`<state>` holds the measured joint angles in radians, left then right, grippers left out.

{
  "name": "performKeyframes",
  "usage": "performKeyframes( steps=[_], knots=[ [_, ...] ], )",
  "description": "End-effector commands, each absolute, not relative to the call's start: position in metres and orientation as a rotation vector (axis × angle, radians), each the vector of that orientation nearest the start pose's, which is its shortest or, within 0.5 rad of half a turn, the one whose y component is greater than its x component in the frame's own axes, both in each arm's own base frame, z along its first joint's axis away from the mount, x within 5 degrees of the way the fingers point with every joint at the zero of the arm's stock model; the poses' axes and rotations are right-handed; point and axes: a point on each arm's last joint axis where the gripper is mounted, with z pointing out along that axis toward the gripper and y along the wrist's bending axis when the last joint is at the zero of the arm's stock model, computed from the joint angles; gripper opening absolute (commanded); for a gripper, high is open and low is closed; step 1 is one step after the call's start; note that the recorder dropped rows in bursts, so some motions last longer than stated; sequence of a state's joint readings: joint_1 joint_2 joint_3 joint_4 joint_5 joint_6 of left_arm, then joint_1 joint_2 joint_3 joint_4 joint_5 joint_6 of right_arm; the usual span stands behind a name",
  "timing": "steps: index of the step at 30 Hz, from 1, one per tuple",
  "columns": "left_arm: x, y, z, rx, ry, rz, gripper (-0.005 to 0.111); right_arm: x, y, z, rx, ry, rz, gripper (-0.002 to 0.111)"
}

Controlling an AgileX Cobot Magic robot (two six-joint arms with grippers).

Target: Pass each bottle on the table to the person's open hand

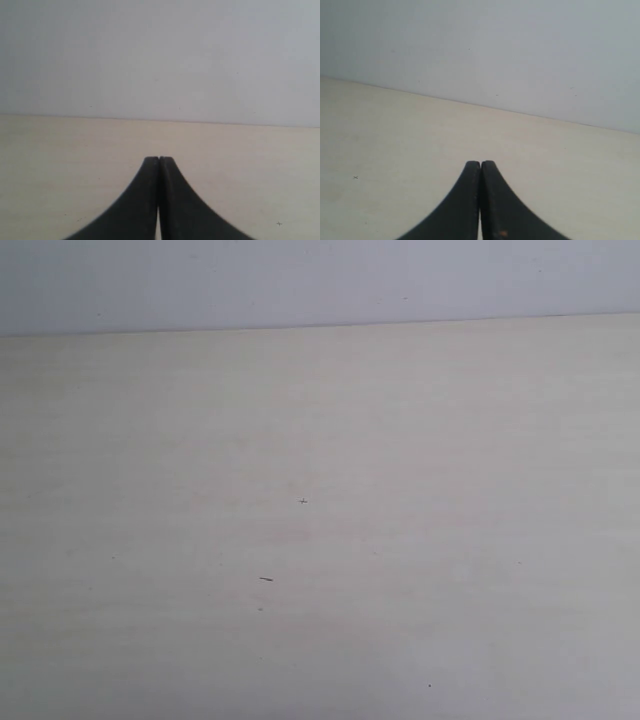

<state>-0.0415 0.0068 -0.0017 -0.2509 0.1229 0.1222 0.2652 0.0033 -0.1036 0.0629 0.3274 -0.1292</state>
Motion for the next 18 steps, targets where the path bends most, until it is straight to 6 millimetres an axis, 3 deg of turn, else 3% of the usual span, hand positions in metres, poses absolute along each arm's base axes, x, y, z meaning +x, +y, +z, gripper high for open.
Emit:
performKeyframes(
  steps=[1, 7, 18],
  knots=[
    [0.0563, -0.0046, 0.2041, -0.067, 1.584, -0.169, 0.002, 0.0478, 0.0148, 0.2182, -0.293, 1.678, 0.165, 0.0],
    [0.0563, -0.0039, 0.204, -0.162, 1.582, -0.249, 0.002, 0.0478, 0.0149, 0.2182, -0.291, 1.678, 0.167, 0.0],
    [0.0564, -0.0014, 0.2018, -0.153, 1.605, -0.194, 0.002, 0.0478, 0.0149, 0.2182, -0.291, 1.678, 0.167, 0.0]
  ],
)
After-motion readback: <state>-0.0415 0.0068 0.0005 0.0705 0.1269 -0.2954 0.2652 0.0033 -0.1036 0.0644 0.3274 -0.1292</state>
